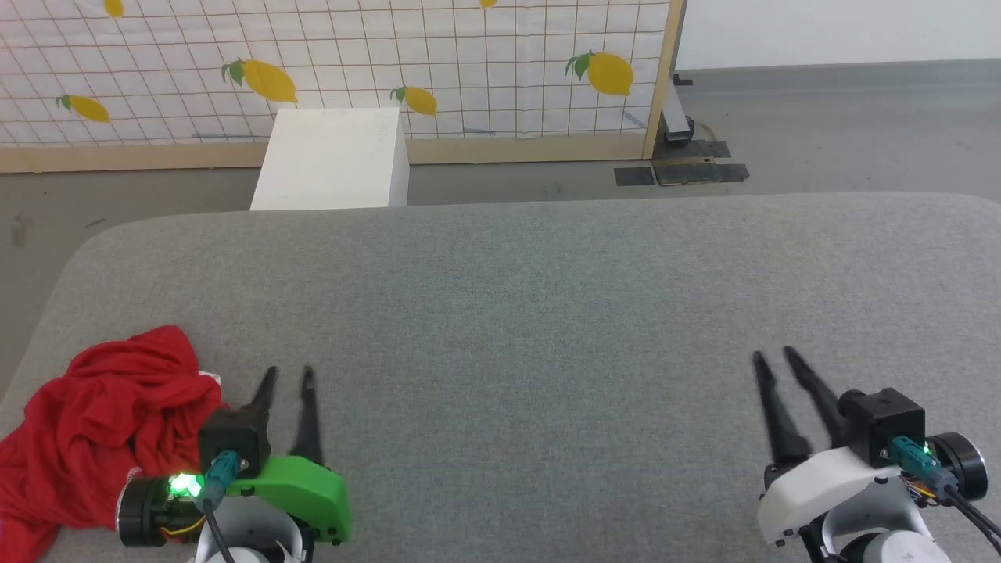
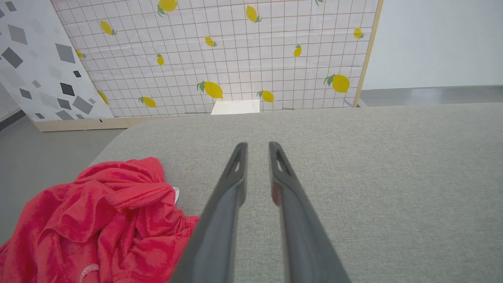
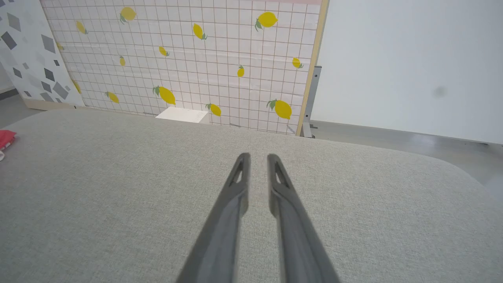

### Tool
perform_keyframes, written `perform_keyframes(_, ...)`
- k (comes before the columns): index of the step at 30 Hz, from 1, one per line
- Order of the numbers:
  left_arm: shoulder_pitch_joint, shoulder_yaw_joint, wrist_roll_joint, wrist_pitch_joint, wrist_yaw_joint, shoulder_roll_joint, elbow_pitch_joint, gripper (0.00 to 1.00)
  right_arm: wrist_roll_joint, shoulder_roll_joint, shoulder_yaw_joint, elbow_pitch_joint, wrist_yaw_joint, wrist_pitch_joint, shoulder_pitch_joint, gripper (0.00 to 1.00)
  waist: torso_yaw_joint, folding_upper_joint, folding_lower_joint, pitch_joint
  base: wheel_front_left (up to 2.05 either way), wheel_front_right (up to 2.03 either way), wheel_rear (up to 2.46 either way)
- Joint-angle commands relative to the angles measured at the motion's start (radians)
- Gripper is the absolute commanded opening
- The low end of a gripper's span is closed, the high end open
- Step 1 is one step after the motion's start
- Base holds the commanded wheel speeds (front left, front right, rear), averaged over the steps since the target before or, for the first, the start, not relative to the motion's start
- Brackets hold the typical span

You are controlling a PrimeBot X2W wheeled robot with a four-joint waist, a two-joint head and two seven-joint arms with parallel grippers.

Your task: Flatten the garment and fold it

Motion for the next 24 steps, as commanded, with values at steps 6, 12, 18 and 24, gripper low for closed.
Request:
perform_keyframes(6, 0.0, -0.003, -0.014, -0.013, 0.0, 0.0, 0.008, 1.0, 0.021, 0.0, -0.006, 0.012, 0.0, -0.013, 0.003, 1.0, 0.0, 0.0, 0.0, 0.0, 0.0, 0.0, 0.0)
perform_keyframes(12, -0.001, -0.005, -0.026, -0.025, 0.001, 0.0, 0.013, 1.0, 0.04, 0.0, -0.015, 0.022, 0.0, -0.025, 0.006, 1.0, 0.0, 0.0, 0.0, 0.0, 0.0, 0.0, 0.0)
perform_keyframes(18, -0.002, -0.005, -0.038, -0.037, 0.003, -0.001, 0.017, 1.0, 0.055, 0.0, -0.023, 0.032, 0.0, -0.038, 0.006, 1.0, 0.007, 0.0, 0.0, -0.001, 0.0, 0.0, 0.0)
perform_keyframes(24, -0.001, 0.0, -0.048, -0.05, 0.005, -0.001, 0.019, 1.0, 0.071, 0.0, -0.027, 0.04, 0.0, -0.05, 0.007, 1.0, 0.028, 0.0, 0.0, 0.0, 0.0, 0.0, 0.0)
